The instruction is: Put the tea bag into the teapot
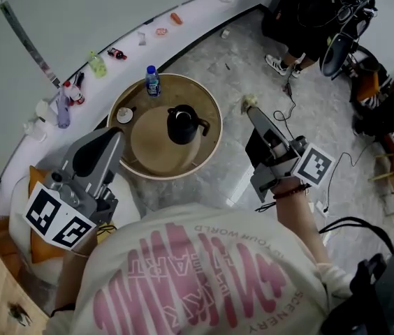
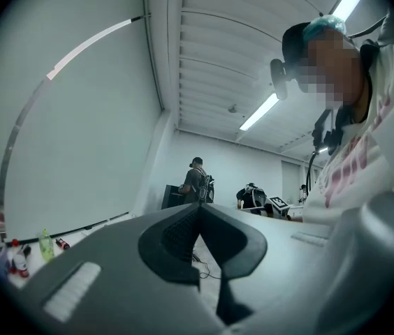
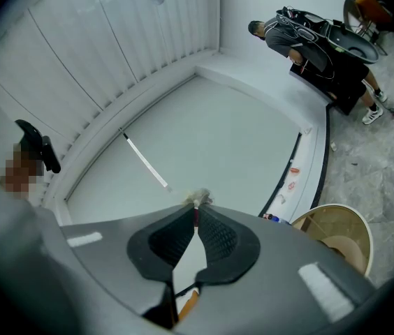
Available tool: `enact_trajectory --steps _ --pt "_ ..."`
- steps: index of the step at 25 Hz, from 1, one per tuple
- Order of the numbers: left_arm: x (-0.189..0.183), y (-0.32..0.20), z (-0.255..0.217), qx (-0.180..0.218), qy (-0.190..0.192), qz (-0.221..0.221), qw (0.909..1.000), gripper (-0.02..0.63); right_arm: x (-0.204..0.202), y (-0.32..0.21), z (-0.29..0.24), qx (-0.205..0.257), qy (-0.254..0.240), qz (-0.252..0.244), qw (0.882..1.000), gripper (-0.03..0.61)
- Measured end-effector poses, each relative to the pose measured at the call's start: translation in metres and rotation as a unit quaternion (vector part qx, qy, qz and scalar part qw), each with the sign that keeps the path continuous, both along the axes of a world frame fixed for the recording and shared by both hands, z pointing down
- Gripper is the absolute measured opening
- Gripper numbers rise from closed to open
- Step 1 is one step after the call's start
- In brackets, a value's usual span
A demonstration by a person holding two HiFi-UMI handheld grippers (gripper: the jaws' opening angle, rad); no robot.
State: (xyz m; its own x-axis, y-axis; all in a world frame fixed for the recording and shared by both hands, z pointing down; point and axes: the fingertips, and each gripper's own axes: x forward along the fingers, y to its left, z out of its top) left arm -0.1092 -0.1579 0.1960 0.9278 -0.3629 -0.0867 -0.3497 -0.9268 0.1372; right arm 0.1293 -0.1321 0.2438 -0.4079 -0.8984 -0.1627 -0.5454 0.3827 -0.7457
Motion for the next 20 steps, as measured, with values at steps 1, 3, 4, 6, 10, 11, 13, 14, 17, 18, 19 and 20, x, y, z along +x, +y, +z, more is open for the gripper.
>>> enact_trajectory --steps 1,3,4,6,10,11,13,14,17,18,19,20 --pt "0.001 0.000 0.001 -0.002 -0.001 0.005 1.0000 0.016 -0.001 -0.001 0.000 -0.002 0.002 0.001 1.000 0.018" --pt "-0.003 -0.002 0.007 -0.009 0.000 0.011 0.9999 0.017 -0.004 -0.005 0.002 -0.009 0.004 0.004 1.000 0.018" --pt "-0.007 -0.005 0.010 -0.013 0.003 0.015 0.9998 0.017 -0.008 -0.009 0.004 -0.012 0.005 0.005 1.000 0.018" --pt "-0.018 -0.010 0.017 -0.019 0.008 0.019 0.9996 0.015 -0.016 -0.015 0.006 -0.017 0.008 0.005 1.000 0.018" --pt "-0.037 -0.018 0.028 -0.032 0.021 0.010 0.9992 0.016 -0.022 -0.022 0.011 -0.043 0.028 0.007 0.999 0.018" --pt "-0.040 -0.019 0.032 -0.038 0.025 0.004 0.9990 0.015 -0.021 -0.024 0.014 -0.051 0.032 0.008 0.998 0.018" --pt "-0.046 -0.021 0.038 -0.046 0.028 -0.008 0.9985 0.015 -0.021 -0.028 0.021 -0.064 0.035 0.008 0.997 0.018" --pt "-0.050 -0.020 0.041 -0.047 0.027 -0.015 0.9984 0.015 -0.023 -0.030 0.026 -0.071 0.035 0.006 0.997 0.018" --pt "-0.066 -0.016 0.053 -0.050 0.027 -0.042 0.9975 0.015 -0.031 -0.042 0.049 -0.105 0.016 -0.004 0.994 0.018" --pt "-0.072 -0.016 0.056 -0.052 0.030 -0.051 0.9969 0.015 -0.034 -0.047 0.055 -0.111 -0.001 -0.006 0.994 0.018" --pt "-0.078 -0.017 0.060 -0.054 0.032 -0.057 0.9964 0.015 -0.037 -0.054 0.060 -0.113 -0.020 -0.006 0.993 0.018" --pt "-0.084 -0.019 0.062 -0.056 0.033 -0.063 0.9959 0.015 -0.040 -0.061 0.062 -0.113 -0.034 -0.008 0.993 0.018"
